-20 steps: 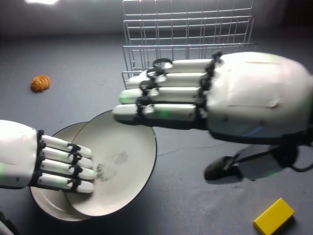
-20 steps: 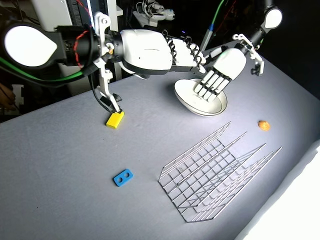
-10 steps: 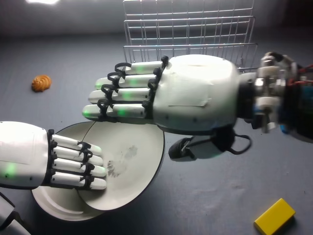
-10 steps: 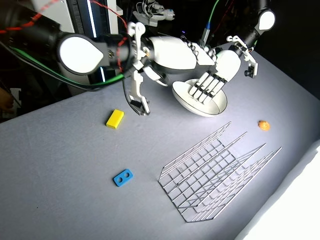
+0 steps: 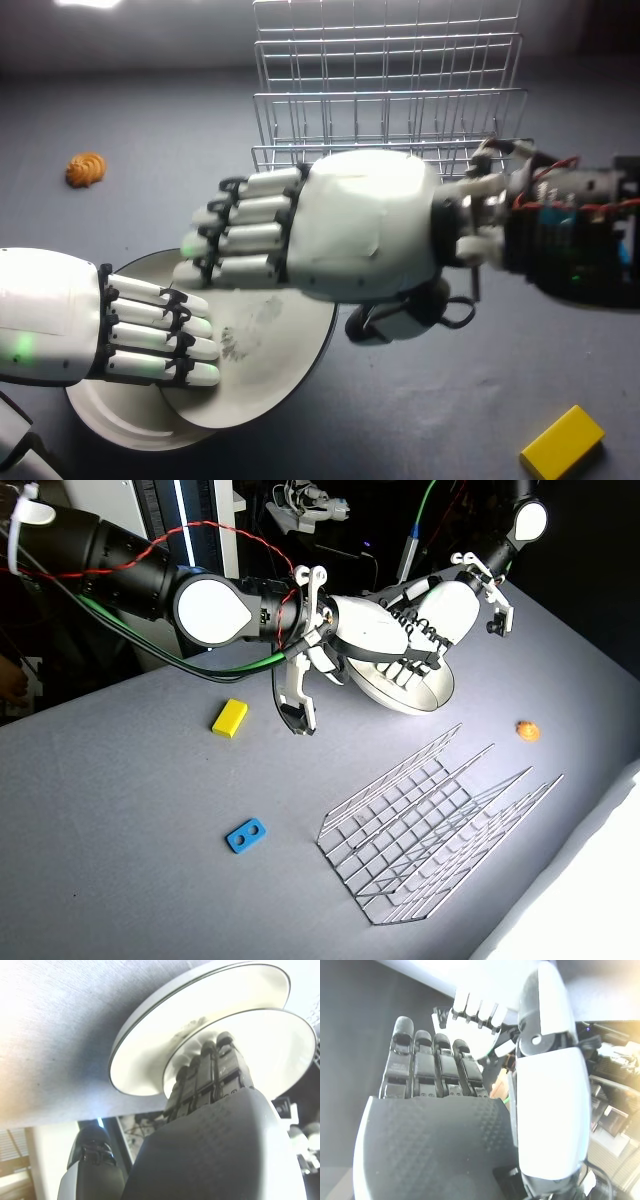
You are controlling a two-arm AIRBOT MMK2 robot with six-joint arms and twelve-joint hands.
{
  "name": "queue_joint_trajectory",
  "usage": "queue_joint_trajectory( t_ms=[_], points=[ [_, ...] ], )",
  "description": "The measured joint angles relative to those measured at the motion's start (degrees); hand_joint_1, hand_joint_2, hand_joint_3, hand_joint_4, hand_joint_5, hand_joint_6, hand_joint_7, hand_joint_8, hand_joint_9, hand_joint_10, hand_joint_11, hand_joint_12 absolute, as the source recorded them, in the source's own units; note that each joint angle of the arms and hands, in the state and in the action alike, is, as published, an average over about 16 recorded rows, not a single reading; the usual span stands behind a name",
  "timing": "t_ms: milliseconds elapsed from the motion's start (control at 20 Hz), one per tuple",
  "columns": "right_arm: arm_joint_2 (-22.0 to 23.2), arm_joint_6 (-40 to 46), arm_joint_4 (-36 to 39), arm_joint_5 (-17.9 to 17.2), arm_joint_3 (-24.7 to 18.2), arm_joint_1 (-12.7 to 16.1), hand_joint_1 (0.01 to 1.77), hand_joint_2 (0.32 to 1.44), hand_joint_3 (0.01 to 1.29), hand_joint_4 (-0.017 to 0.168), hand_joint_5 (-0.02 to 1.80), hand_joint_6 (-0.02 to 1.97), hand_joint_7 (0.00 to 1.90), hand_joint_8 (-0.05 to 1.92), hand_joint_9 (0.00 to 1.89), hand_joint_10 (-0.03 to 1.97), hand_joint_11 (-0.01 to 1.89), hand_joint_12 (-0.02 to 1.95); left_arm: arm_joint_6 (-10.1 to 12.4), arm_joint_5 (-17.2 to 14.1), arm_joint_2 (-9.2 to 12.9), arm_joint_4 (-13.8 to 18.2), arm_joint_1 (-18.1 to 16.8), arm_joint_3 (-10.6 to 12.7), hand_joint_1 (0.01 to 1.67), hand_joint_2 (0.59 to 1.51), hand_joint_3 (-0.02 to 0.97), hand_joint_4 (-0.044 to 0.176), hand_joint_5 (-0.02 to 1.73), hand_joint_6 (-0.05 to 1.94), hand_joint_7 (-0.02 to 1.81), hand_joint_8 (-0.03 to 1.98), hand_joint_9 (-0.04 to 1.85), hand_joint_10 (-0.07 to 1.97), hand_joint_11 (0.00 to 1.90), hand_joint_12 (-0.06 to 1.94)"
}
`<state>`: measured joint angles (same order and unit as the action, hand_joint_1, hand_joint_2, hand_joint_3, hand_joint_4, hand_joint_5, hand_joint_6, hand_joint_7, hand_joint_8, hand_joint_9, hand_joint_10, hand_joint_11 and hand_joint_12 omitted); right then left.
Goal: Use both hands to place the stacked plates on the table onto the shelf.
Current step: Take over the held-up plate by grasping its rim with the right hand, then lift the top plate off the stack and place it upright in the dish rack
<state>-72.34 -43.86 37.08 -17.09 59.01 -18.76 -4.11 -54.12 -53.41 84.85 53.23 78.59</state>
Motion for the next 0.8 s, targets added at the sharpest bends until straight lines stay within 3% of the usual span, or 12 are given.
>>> queue_joint_trajectory(
  t_ms=[400, 800],
  points=[
    [-5.0, -3.8, -1.4, 2.4, 4.0, -1.0, 1.09, 0.99, 0.03, 0.001, 0.26, 0.07, 0.29, 0.02, 0.29, 0.03, 0.12, 0.82, 0.2, 0.1, 0.0, -0.1, -0.1, 0.0, 0.02, 1.072, 0.012, -0.002, -0.01, -0.02, -0.01, -0.02, 0.02, 0.01, 0.02, 0.01],
    [-7.7, -5.5, -2.1, 1.6, 6.4, -1.4, 1.05, 1.0, 0.02, -0.006, 0.6, 0.47, 0.69, 0.3, 0.79, 0.05, 0.52, 1.05, 0.5, 0.3, 0.2, -1.3, -1.1, 0.3, 0.02, 1.079, 0.012, 0.003, -0.01, -0.02, 0.0, -0.02, 0.02, 0.01, 0.02, 0.01]
  ],
)
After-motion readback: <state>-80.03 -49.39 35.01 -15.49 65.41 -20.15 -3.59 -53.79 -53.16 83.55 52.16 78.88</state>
